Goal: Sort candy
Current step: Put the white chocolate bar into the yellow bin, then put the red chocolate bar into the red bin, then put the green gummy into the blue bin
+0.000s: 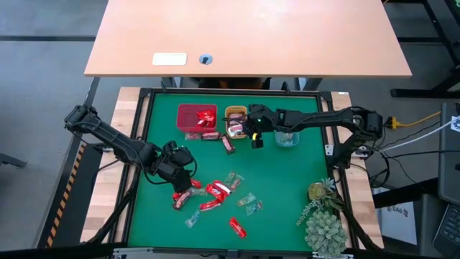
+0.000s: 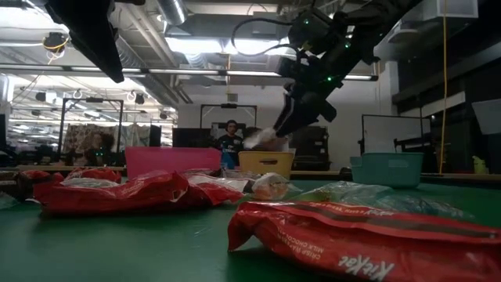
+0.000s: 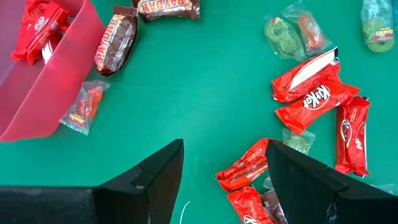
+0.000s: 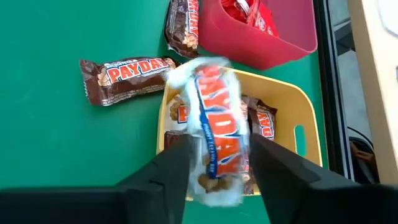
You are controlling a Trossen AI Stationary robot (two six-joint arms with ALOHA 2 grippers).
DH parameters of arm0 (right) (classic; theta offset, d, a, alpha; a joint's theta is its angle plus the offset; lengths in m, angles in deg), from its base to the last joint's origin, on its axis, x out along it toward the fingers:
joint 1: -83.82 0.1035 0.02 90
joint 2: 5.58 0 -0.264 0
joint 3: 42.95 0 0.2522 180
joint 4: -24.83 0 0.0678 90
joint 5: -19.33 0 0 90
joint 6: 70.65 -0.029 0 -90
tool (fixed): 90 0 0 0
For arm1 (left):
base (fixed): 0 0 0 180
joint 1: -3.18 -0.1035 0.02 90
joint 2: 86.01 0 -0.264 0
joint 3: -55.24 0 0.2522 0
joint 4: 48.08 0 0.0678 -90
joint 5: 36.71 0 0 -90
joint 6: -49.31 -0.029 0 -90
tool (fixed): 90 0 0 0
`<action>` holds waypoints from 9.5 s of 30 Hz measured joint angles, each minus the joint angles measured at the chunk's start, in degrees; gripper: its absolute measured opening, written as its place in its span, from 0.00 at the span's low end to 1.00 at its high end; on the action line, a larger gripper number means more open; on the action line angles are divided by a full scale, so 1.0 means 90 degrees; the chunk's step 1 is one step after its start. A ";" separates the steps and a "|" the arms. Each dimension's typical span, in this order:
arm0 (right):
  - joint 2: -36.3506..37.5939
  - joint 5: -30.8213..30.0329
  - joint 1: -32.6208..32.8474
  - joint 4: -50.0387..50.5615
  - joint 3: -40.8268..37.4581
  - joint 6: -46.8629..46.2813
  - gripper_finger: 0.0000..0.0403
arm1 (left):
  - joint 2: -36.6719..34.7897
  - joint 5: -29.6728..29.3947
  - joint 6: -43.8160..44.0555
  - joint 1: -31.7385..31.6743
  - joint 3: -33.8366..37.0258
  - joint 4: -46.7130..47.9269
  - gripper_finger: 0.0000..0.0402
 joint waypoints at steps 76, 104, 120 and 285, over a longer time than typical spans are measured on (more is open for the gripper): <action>0.0007 0.0228 0.2856 0.2711 0.0007 -0.2646 0.60 | 0.3104 0.1896 -0.2033 -0.0834 -0.0288 -0.1607 0.21; 0.0007 0.1778 0.3363 0.3054 0.0007 -0.3609 0.60 | 0.3088 0.0504 -0.4947 -0.3712 -0.2655 -0.0328 0.21; 0.0007 0.1781 0.4126 0.2621 0.0002 -0.4160 0.60 | 0.3084 -0.0083 -0.5229 -0.5387 -0.2654 0.0449 0.21; 0.0186 0.1807 0.2995 0.1515 0.0002 -0.2049 0.11 | 0.3084 -0.0036 -0.5008 -0.4384 -0.2647 0.0061 0.48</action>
